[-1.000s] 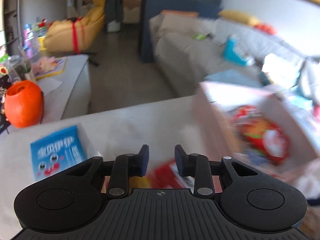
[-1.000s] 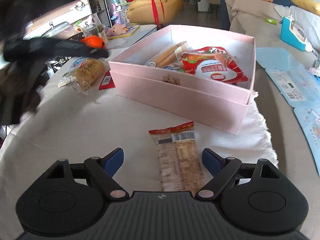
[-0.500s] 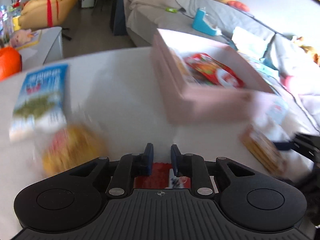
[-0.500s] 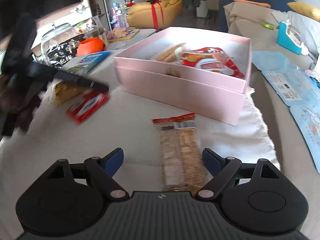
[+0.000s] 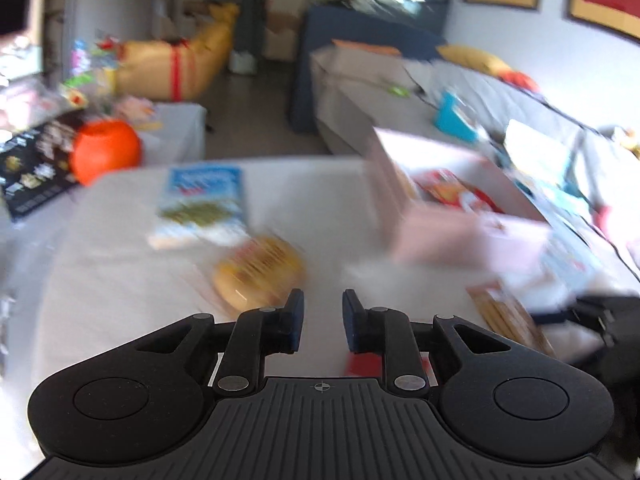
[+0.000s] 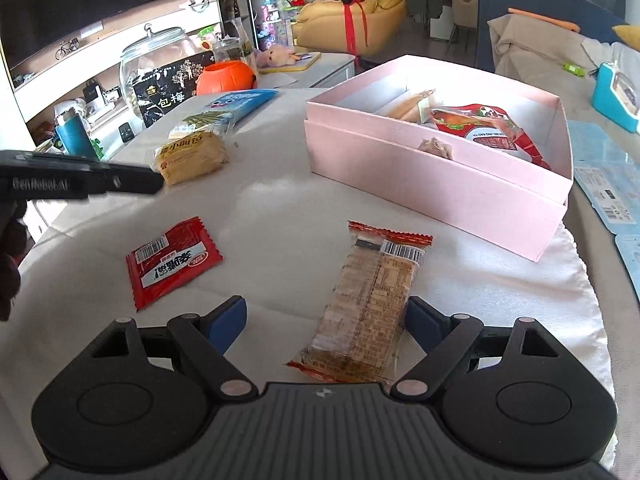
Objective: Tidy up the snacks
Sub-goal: 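Move the right gripper over the wafer stick pack while the left approaches the red packet, then align the right gripper on the wafer pack while the left grasps the red packet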
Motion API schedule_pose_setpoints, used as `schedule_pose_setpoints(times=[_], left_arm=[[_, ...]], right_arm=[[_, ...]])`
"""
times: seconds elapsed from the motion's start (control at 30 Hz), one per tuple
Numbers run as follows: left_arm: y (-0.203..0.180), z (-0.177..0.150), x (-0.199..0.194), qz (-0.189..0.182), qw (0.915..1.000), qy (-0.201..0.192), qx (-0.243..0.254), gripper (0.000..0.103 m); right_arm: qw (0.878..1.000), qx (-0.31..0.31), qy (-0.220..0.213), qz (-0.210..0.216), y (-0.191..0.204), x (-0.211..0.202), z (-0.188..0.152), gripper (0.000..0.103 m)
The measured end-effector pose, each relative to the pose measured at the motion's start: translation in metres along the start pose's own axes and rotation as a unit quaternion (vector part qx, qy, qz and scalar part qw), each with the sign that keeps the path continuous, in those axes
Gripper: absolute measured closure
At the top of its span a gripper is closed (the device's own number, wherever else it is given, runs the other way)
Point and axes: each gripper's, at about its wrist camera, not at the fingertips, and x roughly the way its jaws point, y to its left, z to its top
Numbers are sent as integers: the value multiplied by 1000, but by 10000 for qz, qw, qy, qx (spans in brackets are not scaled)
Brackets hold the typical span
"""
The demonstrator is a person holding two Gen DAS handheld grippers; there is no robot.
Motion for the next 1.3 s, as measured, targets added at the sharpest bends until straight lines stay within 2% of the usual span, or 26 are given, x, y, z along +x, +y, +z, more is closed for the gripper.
schedule_pose_setpoints(times=[0.07, 0.13, 0.23, 0.3, 0.47, 0.57, 0.67, 0.73, 0.8, 1.0, 1.1, 1.23, 1.3], left_arm=[[7, 4, 3, 95, 9999, 38, -134, 79], [4, 2, 8, -72, 9996, 245, -104, 79], [-14, -13, 13, -471, 9971, 551, 238, 78], [-26, -23, 12, -556, 9952, 657, 466, 76], [-59, -38, 6, -231, 9885, 625, 1359, 76], [-72, -47, 8, -227, 9816, 833, 1706, 76], [-85, -54, 11, -161, 9744, 873, 2067, 66], [-89, -55, 11, -188, 9730, 910, 2115, 57], [-91, -55, 13, -246, 9729, 941, 2096, 52], [-88, -52, 15, -427, 9753, 993, 1926, 43], [-86, -51, 14, -467, 9768, 979, 1845, 44], [-78, -50, 13, -77, 9783, 851, 1890, 47], [-71, -50, 16, 96, 9788, 901, 1834, 44]], right_arm=[[10000, -26, -9, -57, 3, 1, -1, 16], [9999, -69, -39, -116, 5, 0, -4, 16], [9998, -73, -91, -164, 4, -3, -10, 16], [9996, -62, -135, -255, 1, -6, -15, 16], [9990, 99, -216, -378, -9, -9, -19, 15], [9988, 130, -239, -397, -10, -9, -19, 15], [9988, 106, -252, -418, -10, -9, -20, 15], [9987, 168, -267, -402, -12, -10, -20, 15], [9985, 257, -285, -387, -16, -11, -20, 15], [9983, 328, -303, -377, -17, -12, -21, 14], [9983, 314, -301, -383, -17, -12, -21, 14], [9982, 326, -304, -396, -17, -12, -21, 14], [9982, 322, -304, -399, -16, -12, -21, 13]])
